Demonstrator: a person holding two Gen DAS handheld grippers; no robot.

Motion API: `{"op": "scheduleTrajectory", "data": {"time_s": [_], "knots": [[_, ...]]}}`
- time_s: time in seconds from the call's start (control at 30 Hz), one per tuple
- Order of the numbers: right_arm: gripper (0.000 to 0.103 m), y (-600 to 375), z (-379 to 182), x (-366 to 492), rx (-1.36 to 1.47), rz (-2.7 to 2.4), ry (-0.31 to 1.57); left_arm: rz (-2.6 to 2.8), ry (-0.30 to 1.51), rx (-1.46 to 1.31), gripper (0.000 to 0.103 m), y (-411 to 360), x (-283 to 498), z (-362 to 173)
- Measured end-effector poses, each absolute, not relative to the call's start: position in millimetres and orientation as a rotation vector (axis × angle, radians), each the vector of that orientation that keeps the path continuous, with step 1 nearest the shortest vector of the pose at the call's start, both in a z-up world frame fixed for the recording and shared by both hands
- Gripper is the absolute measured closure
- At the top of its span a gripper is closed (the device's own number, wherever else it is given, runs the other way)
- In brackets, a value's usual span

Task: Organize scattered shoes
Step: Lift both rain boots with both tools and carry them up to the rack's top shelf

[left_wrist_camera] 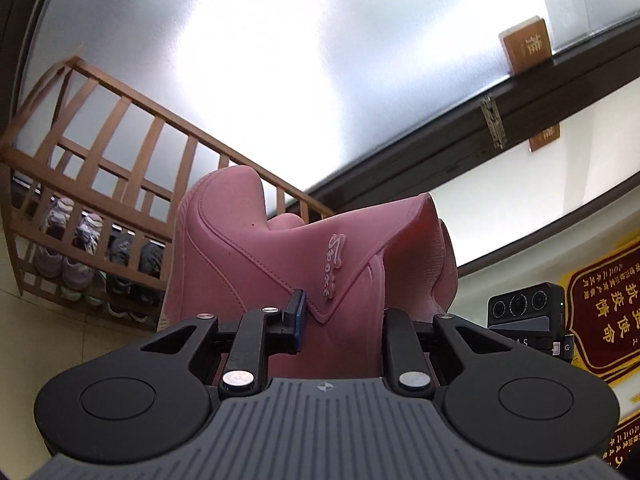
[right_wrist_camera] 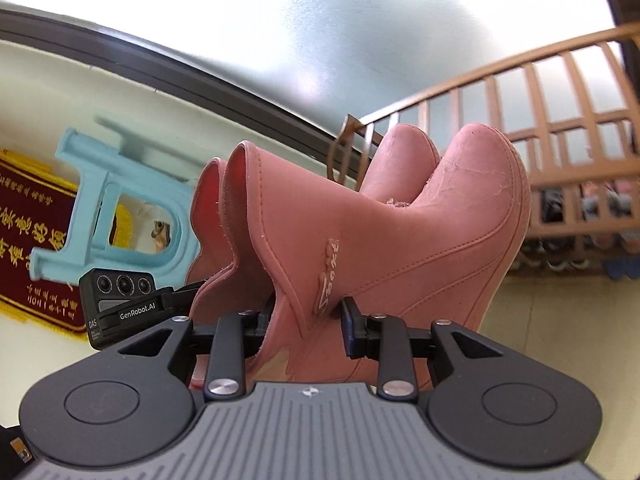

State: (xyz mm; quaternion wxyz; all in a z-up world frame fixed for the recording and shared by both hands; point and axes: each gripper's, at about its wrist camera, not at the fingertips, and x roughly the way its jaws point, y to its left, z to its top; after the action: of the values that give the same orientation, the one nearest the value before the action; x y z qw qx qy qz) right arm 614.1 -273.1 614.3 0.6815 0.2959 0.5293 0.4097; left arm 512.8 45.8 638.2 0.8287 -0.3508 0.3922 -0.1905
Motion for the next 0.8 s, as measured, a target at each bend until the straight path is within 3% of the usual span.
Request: {"op": "scheduleTrajectory", "data": {"time_s": [0.47, 0.8], "knots": [[0.068, -125, 575, 768, 0.684, 0.998, 1.263, -0.275, 0.871, -0.693, 0.08, 181, 648, 611], [0.065, -93, 571, 807, 0.632, 0.99, 1.288, -0.18, 0.875, -0.754, 0.08, 224, 694, 584]]}}
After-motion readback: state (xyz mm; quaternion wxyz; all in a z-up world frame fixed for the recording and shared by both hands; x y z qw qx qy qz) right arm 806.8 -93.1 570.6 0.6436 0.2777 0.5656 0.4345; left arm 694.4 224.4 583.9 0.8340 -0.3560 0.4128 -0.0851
